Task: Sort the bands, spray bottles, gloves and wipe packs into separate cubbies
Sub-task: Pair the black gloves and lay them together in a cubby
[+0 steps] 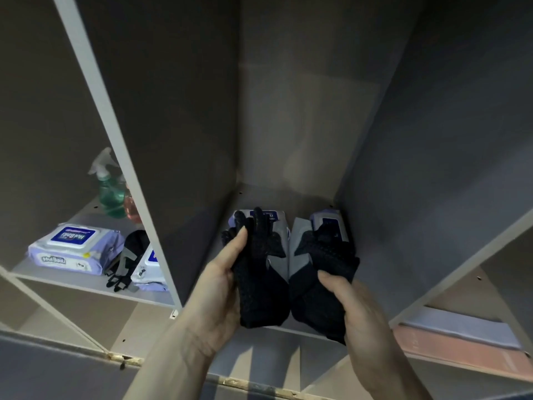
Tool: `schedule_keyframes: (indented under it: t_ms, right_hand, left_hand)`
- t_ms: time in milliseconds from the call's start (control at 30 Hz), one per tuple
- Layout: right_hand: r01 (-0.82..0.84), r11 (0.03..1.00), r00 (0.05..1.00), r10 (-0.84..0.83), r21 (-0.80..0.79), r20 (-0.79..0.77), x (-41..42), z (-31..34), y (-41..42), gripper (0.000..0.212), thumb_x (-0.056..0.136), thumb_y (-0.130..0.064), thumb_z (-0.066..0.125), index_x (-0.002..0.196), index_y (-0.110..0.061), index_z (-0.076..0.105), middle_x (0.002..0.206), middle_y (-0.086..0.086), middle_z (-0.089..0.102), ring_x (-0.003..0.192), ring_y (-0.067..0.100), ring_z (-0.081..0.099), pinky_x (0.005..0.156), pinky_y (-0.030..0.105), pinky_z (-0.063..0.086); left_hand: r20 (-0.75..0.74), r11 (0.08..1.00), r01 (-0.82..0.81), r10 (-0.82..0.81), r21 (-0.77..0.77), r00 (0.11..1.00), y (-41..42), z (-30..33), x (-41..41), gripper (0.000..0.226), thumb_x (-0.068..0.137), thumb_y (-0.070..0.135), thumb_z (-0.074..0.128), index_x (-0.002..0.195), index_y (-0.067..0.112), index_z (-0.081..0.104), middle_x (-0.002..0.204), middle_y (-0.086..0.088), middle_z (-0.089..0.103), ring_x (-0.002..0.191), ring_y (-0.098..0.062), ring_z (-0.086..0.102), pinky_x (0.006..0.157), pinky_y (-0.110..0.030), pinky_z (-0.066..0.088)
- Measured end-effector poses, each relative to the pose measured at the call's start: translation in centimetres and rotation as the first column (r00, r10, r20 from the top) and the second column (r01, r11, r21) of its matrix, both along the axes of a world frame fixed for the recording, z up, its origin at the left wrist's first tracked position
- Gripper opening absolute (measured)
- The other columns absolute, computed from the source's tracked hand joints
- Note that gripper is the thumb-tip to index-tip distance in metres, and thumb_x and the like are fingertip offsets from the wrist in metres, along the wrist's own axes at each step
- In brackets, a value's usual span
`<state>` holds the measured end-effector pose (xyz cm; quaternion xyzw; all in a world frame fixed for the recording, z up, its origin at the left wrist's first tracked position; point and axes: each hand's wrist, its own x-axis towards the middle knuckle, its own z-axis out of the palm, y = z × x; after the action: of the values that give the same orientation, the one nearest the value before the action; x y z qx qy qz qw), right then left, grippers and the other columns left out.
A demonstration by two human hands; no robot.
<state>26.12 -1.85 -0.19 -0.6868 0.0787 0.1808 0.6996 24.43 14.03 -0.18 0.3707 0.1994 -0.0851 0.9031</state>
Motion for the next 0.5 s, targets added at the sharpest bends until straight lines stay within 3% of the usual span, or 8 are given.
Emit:
schedule_keyframes:
  t_ms: [200,267,333,433,500]
  right_hand:
    - [-0.111,0.992,0.994,0.112,-0.057,0.006,-0.2,0.2,0.0,0.031,0.068,-0.031,0.064,0.096,-0.020,0.068,0.098,0.000,0.073,0.098,0.016,0.065,0.096,0.041,0.047]
    - [-0.160,0.980,0.986,0.164,-0.115,0.028,-0.2,0.5,0.0,0.006,0.079,-0.020,0.062,0.084,-0.021,0.066,0.086,-0.006,0.072,0.088,0.009,0.063,0.086,0.034,0.047]
    - [-0.219,0.962,0.973,0.229,-0.162,0.042,-0.3,0.6,0.1,0.020,0.087,-0.010,0.053,0.075,-0.022,0.065,0.073,-0.011,0.068,0.077,0.004,0.060,0.074,0.027,0.043]
    - [-0.303,0.916,0.936,0.338,-0.263,0.096,-1.2,0.5,0.5,0.018,0.094,-0.011,0.045,0.095,-0.014,0.063,0.099,-0.003,0.064,0.098,0.009,0.055,0.084,0.026,0.041]
    - [-0.264,0.923,0.942,0.309,-0.280,0.133,-1.1,0.7,1.3,0.026,0.094,-0.013,0.044,0.105,-0.026,0.064,0.105,-0.008,0.065,0.101,0.004,0.056,0.089,0.025,0.042]
  left_hand:
    - [0.106,0.998,0.052,-0.047,-0.039,0.993,-0.8,0.4,0.2,0.056,0.084,0.052,0.046,0.113,0.011,0.070,0.118,-0.014,0.068,0.110,-0.025,0.065,0.103,-0.040,0.042]
    - [0.147,0.997,0.074,-0.074,0.011,0.986,-1.5,0.2,0.3,0.054,0.085,0.053,0.043,0.111,0.016,0.072,0.118,-0.009,0.069,0.112,-0.021,0.064,0.104,-0.037,0.040]
    - [0.165,0.990,0.096,-0.113,0.106,0.980,-2.5,0.0,0.4,0.051,0.083,0.054,0.044,0.107,0.021,0.074,0.116,-0.005,0.070,0.110,-0.016,0.065,0.100,-0.033,0.042]
    - [0.151,0.955,0.119,-0.165,0.272,0.975,-3.6,-0.2,0.5,0.061,0.079,0.059,0.045,0.117,0.017,0.067,0.113,-0.001,0.071,0.108,-0.011,0.066,0.094,-0.028,0.048]
    - [0.162,0.938,0.104,-0.165,0.330,0.973,-3.9,-0.6,0.5,0.066,0.079,0.070,0.050,0.122,0.021,0.062,0.117,0.001,0.070,0.112,-0.010,0.063,0.098,-0.029,0.044]
